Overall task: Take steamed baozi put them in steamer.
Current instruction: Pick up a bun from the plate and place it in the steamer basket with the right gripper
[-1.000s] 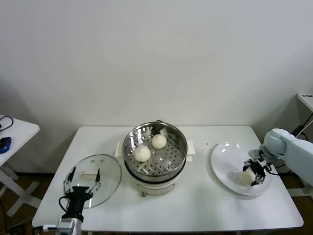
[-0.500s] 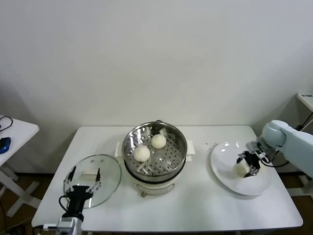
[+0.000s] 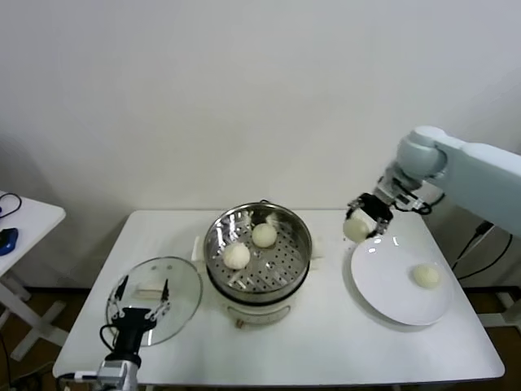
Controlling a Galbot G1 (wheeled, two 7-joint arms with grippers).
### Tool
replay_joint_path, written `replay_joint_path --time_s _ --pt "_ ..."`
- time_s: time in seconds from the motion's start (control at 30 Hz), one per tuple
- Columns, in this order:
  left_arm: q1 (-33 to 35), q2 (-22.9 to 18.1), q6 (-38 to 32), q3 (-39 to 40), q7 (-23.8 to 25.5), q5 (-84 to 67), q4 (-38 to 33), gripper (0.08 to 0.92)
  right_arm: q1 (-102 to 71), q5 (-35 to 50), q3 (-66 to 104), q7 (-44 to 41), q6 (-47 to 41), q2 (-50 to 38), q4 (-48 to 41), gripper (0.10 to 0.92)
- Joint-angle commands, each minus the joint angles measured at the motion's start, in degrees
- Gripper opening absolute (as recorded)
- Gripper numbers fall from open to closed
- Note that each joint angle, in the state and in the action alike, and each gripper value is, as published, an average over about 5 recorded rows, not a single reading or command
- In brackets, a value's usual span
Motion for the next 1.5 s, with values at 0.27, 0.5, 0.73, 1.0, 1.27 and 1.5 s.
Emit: replay_joint_path --time_s 0.27,0.5,0.73,1.0,1.27,1.5 --pt "0.3 0.2 0.6 0.1 -0.1 0.5 0.3 0.823 0.1 -9.2 1.6 0.7 7.8 21.2 4.8 0.662" --pt "0.1 0.0 1.2 0.3 -0.2 0.7 0.0 0.823 -4.3 -9.9 1.3 1.1 7.8 27.8 3.2 0.662" --pt "0.5 0.1 1.2 0.1 -0.2 0.7 0.2 0.823 -8.4 -12.0 0.0 1.3 8.0 28.0 3.3 0.662" --pt "0.5 0.3 1.2 -0.2 -0.2 0.5 0.3 0.823 -9.9 -13.6 -1.3 1.4 8.4 26.9 3.7 0.662" --pt "0.3 0.2 1.1 0.0 -0.2 0.7 0.7 0.823 -10.3 -14.1 -1.6 1.5 8.9 26.7 3.9 0.664" --pt "0.2 0.2 1.2 0.0 -0.2 0.6 0.7 0.823 -10.6 -14.1 -1.5 1.6 8.9 26.9 3.8 0.665"
